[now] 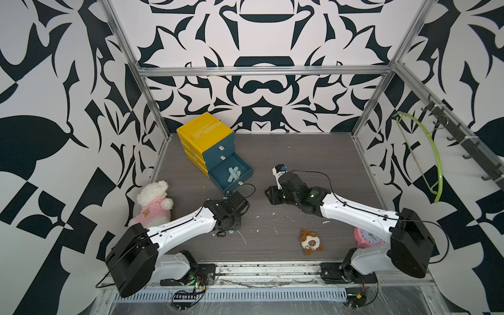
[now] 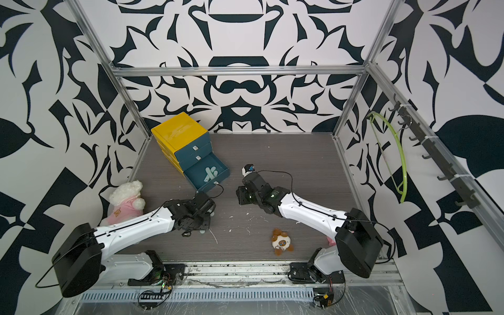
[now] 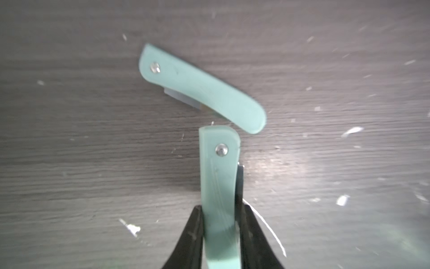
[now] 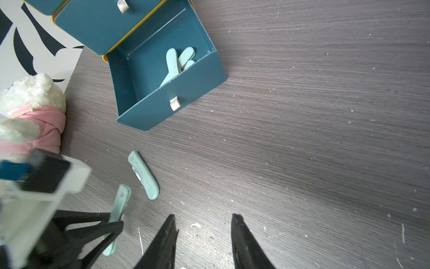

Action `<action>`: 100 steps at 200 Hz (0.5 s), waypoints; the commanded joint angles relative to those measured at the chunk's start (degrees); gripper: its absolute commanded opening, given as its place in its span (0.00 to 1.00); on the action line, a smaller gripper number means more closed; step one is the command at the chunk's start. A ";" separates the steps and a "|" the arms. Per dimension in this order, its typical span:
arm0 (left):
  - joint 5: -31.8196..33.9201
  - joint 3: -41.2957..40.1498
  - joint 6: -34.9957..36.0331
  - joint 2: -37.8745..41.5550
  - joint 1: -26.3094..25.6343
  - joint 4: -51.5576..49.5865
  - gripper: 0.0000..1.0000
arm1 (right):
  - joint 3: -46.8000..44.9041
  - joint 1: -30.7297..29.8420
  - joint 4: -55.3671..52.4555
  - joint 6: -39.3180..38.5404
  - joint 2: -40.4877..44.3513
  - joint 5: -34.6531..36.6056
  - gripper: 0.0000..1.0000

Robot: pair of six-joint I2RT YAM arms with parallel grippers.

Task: Place the fruit knives into the drawer by color
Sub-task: Pick up the fruit knife from the center of the board, then place the fruit knife in the drawer.

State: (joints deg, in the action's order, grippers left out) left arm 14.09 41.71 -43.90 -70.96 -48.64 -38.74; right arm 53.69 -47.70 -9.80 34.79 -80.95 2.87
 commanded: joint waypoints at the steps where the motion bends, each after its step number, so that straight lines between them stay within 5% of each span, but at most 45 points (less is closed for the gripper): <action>1: 3.02 5.16 1.84 3.36 0.75 -3.80 0.15 | -0.23 0.09 1.78 0.71 0.92 0.95 0.41; 55: 10.23 19.12 10.62 -1.58 7.77 -0.98 0.15 | -0.55 0.11 2.16 1.07 0.53 0.59 0.41; 100: 16.32 31.20 17.21 -16.92 11.77 1.93 0.14 | -1.28 0.08 2.17 1.10 1.03 0.29 0.41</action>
State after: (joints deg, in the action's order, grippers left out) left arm 25.12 67.99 -32.25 -81.89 -38.02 -38.20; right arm 52.84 -47.70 -9.06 35.22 -80.95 2.81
